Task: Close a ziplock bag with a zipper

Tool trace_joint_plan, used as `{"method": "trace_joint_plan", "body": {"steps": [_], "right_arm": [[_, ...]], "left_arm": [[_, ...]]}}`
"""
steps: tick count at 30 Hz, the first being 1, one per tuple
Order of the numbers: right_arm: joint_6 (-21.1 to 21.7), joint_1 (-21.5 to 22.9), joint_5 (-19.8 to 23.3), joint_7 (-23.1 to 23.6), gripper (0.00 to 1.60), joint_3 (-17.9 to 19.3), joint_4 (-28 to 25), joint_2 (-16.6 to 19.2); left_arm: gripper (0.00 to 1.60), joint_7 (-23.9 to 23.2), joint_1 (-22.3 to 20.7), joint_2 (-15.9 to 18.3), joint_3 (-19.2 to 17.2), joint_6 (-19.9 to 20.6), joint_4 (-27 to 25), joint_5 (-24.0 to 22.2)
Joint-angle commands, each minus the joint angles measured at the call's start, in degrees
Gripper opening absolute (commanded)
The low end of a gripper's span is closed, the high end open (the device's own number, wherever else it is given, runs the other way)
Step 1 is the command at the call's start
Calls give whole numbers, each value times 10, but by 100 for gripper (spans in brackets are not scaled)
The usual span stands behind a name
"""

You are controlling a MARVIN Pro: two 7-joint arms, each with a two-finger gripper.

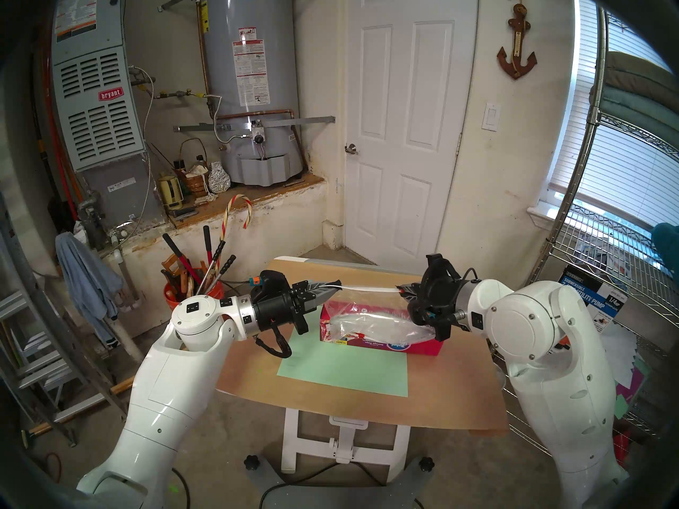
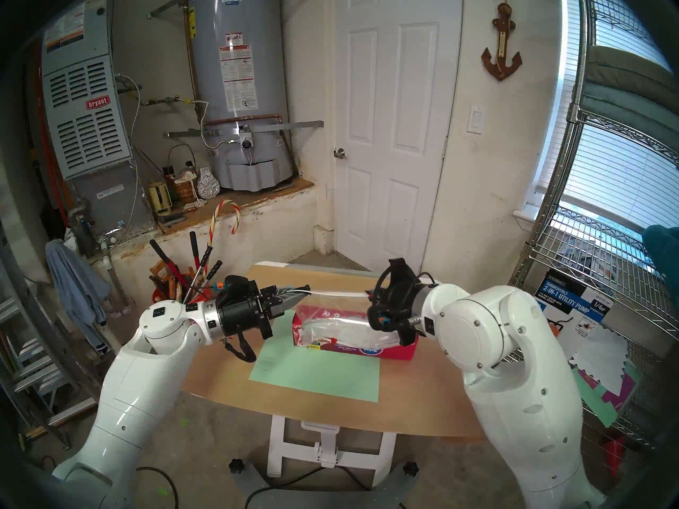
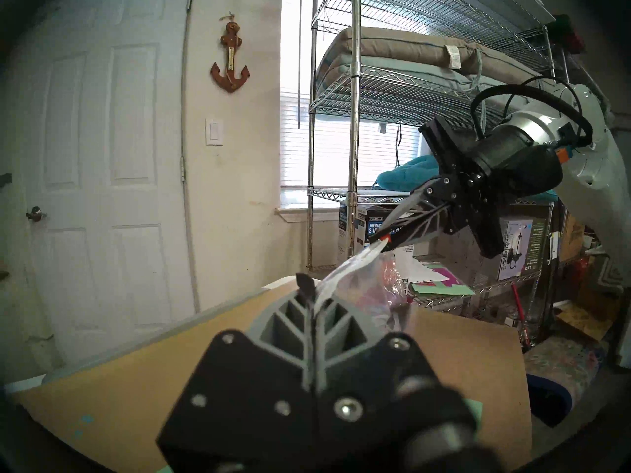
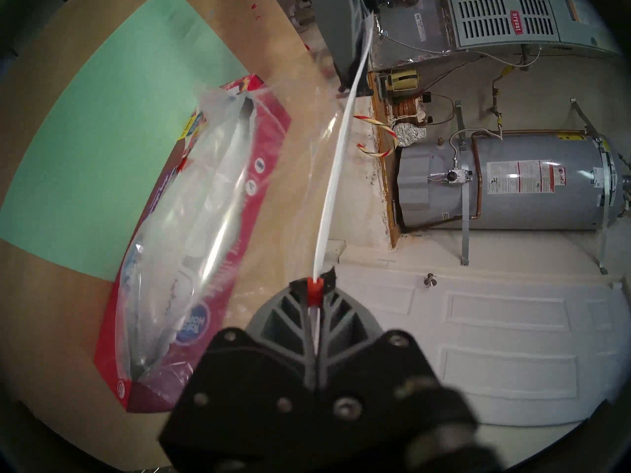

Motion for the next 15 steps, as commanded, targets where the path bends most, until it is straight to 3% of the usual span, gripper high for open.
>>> {"method": "trace_joint_plan", "body": {"steps": [1, 15], "right_arm": [[-6, -18, 4, -12, 0, 43, -8, 16], [-21, -44, 20, -27, 0, 103, 2, 27]], "left_arm": [[0, 2, -4, -2, -13, -11, -1, -8], [0, 4, -6, -1, -14, -15, 4, -10]]}}
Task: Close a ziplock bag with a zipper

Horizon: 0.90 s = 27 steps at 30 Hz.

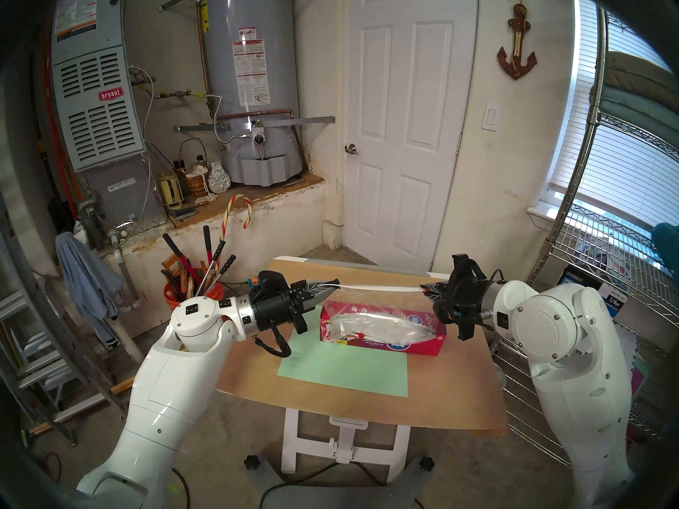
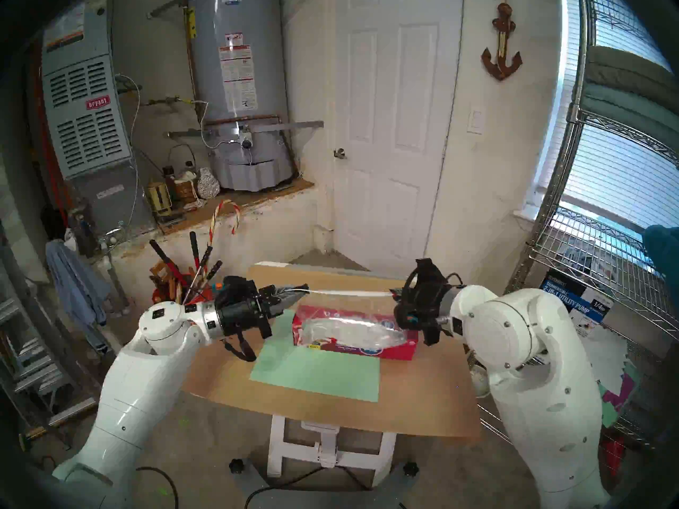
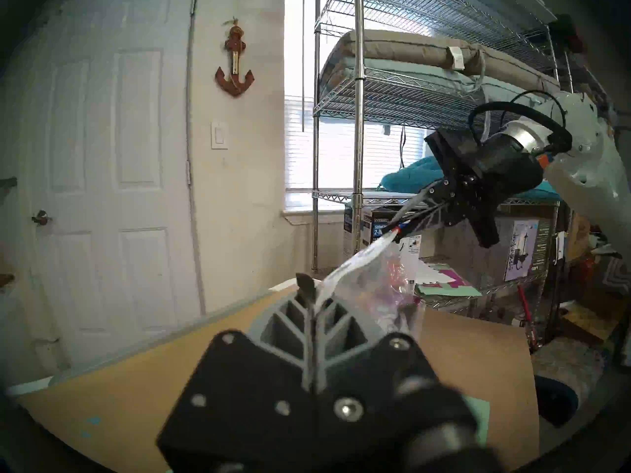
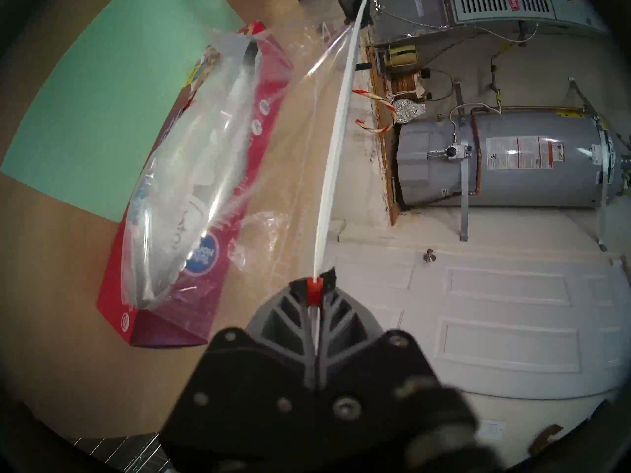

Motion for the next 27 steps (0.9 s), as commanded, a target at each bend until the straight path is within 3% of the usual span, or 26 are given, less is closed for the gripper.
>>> {"method": "trace_joint_plan", "body": {"steps": [1, 13, 27], "right_arm": [[-4, -8, 1, -13, 0, 36, 2, 8], [-17, -31, 11, -17, 0, 77, 4, 16], [-19, -37, 19, -20, 0, 82, -1, 10]], "left_arm": [[0, 0, -6, 0, -12, -4, -2, -10], [0, 0, -6, 1, -14, -4, 0, -14], [0, -2, -10, 2, -13, -5, 4, -17]]}}
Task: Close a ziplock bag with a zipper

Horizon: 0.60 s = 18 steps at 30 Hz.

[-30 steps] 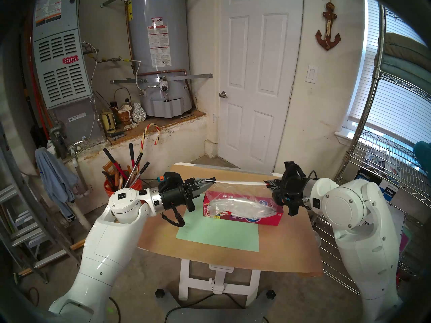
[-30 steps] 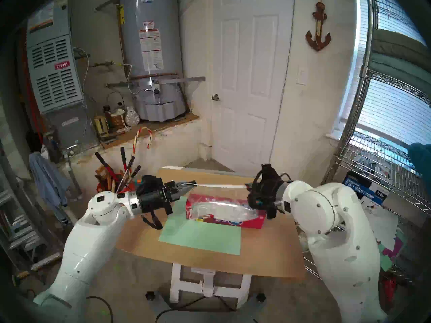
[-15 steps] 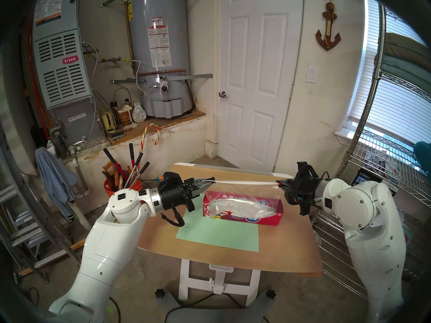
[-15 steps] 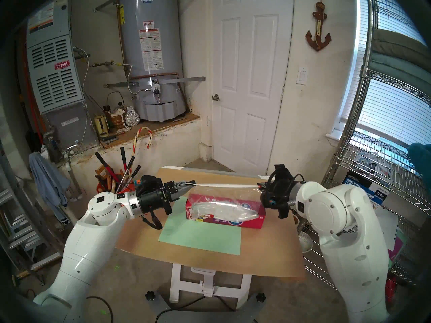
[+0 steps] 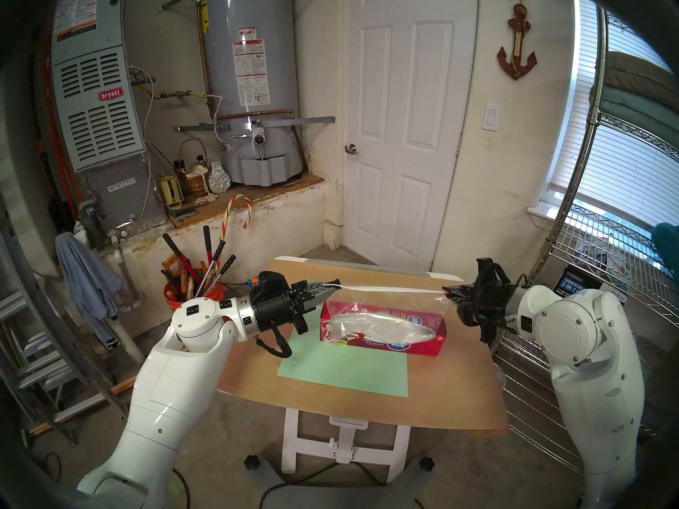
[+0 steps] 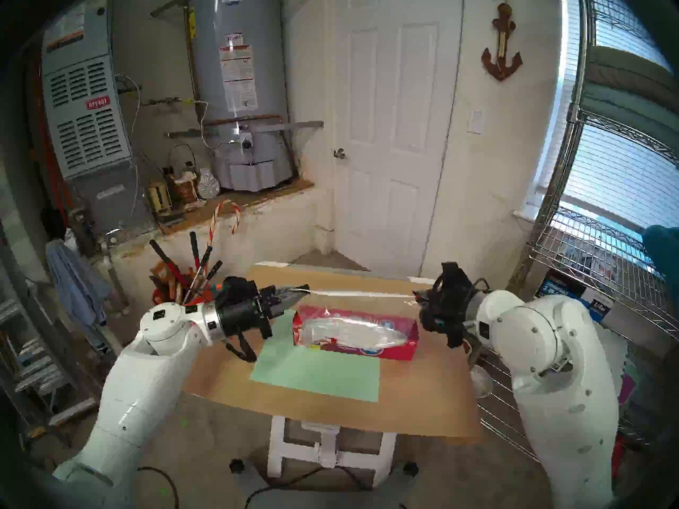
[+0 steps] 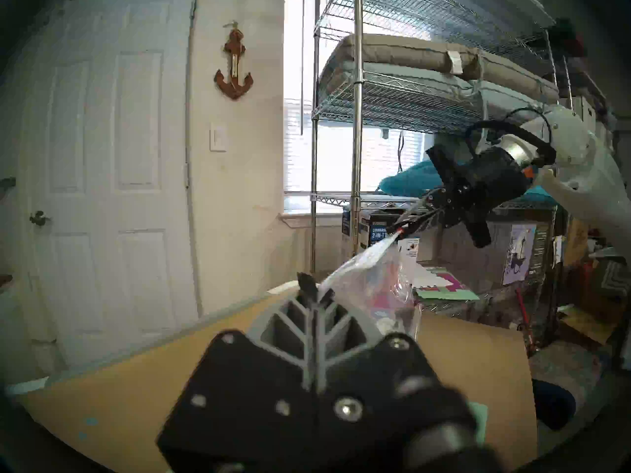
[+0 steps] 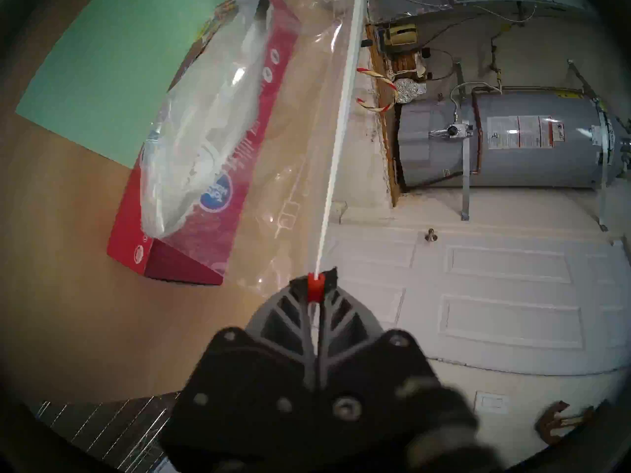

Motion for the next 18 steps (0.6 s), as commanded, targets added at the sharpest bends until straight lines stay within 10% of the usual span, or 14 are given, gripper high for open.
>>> {"method": "trace_joint_plan", "body": {"steps": [1, 3, 4, 5, 18], "right_arm": [[6, 5, 3, -4, 0, 18, -4, -2], [7, 6, 7, -1, 18, 19, -7, -2], [7, 6, 8, -3, 71, 20, -9, -3], [6, 4, 11, -6, 160, 22, -10, -4], [32, -7, 86, -23, 160, 81, -42, -57]], "left_arm": [[0, 1, -9, 3, -15, -1, -1, -9], [0, 1, -8, 3, -15, -2, -1, -9], [0, 1, -7, 3, -15, -2, -1, -9], [0, 1, -7, 2, -15, -2, -1, -9], [0, 7, -7, -2, -7, 4, -12, -7]]}}
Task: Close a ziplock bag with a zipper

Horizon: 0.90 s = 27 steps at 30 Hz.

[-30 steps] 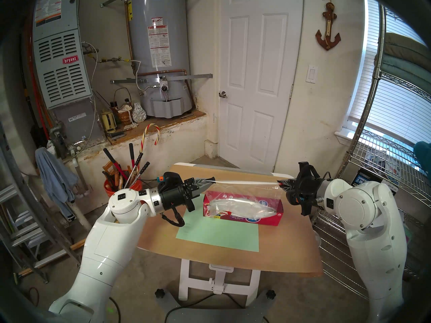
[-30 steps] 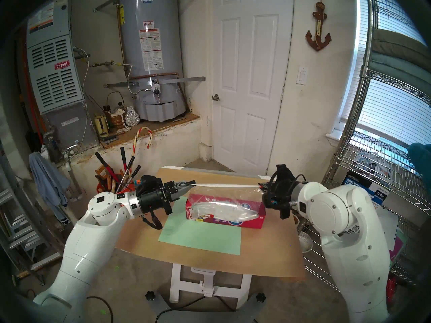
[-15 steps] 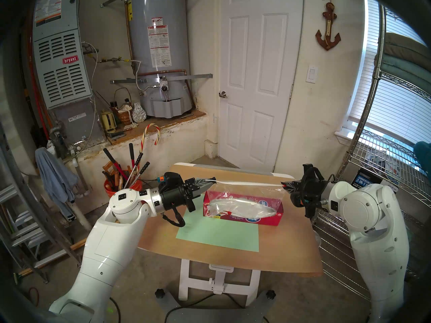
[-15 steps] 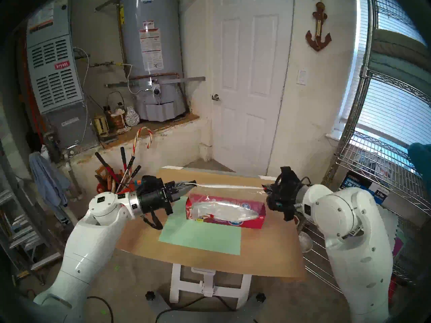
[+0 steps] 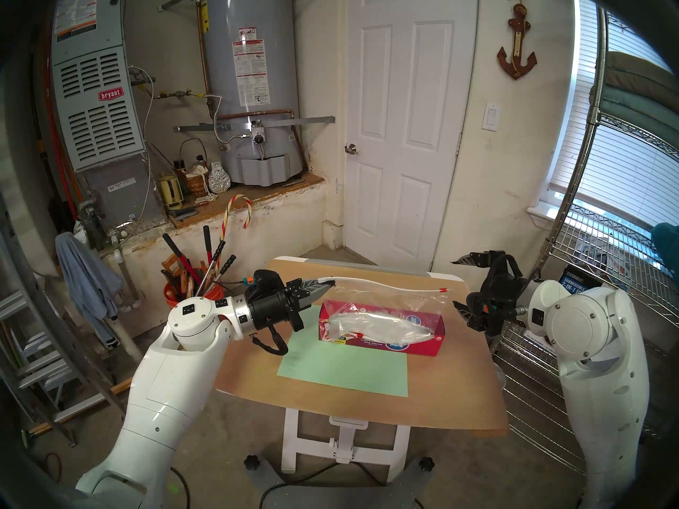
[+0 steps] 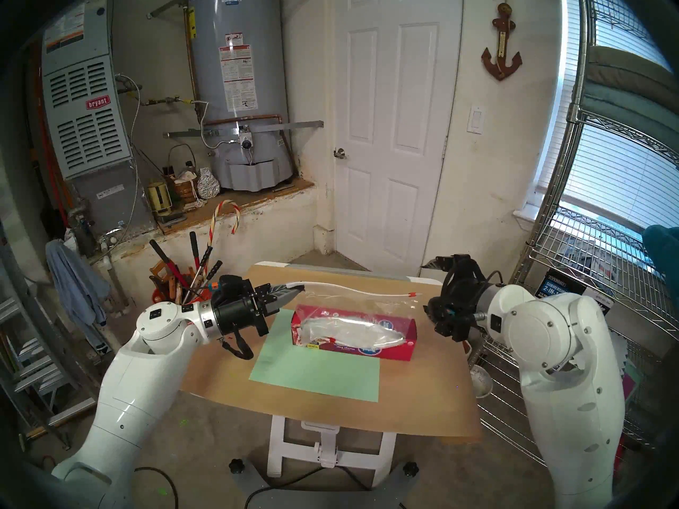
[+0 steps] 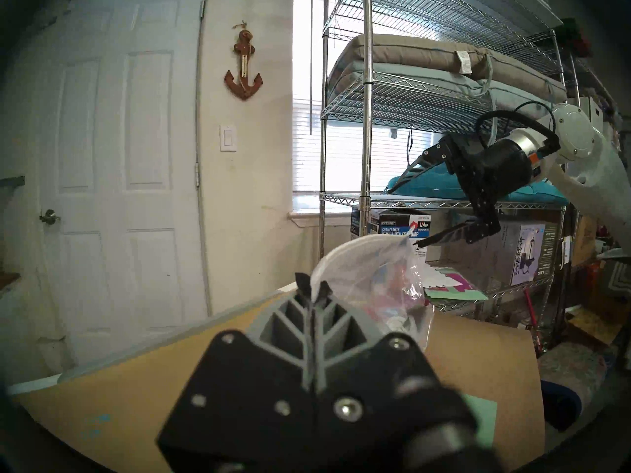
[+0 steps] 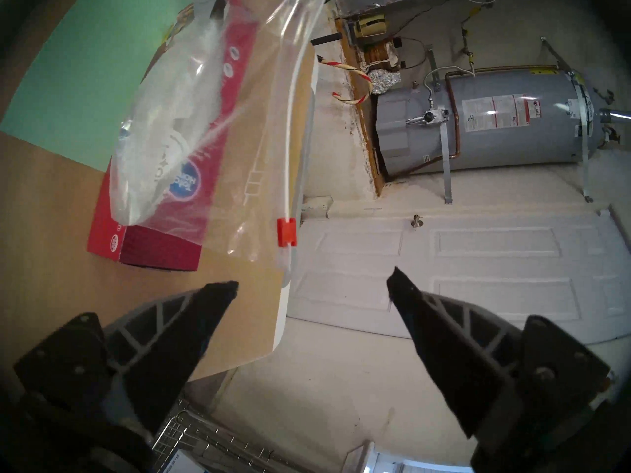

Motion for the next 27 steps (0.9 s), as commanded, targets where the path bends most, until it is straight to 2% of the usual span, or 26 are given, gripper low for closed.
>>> {"method": "trace_joint_plan", "body": {"steps": [1, 6, 7, 8, 9, 12, 13, 14, 15, 23, 27], "right_arm": [[8, -10, 40, -22, 160, 34, -27, -35], [11, -32, 52, -61, 160, 55, -31, -67], [10, -35, 54, -68, 160, 58, -30, -72], [10, -41, 55, -82, 160, 62, -30, -82], [8, -45, 55, -93, 160, 63, -30, -89], [5, -59, 63, -112, 160, 60, -31, -104], [0, -65, 65, -117, 160, 57, -31, -105], [-5, -73, 67, -121, 160, 54, -33, -107], [-7, -78, 65, -126, 160, 51, -34, -109], [-25, -93, 59, -168, 160, 43, -27, -124], [-30, -99, 56, -204, 160, 43, -31, -142]], "left_arm": [[0, -1, -7, -5, 2, 5, -14, -5], [0, 5, -10, -9, 4, 8, -13, -3], [8, 7, -10, -9, 4, 9, -14, -3], [50, 5, -11, -11, 3, 8, -12, -7], [68, 5, -11, -12, 2, 8, -13, -8], [75, 2, -8, -13, 0, 9, -21, -14], [127, 3, -7, -13, -1, 10, -24, -13], [148, 5, -5, -14, -4, 12, -28, -15], [160, 3, -4, -14, -6, 13, -31, -17], [160, -15, 11, -1, -27, 42, -78, -37], [160, -5, 25, -4, -57, 27, -104, -43]]}}
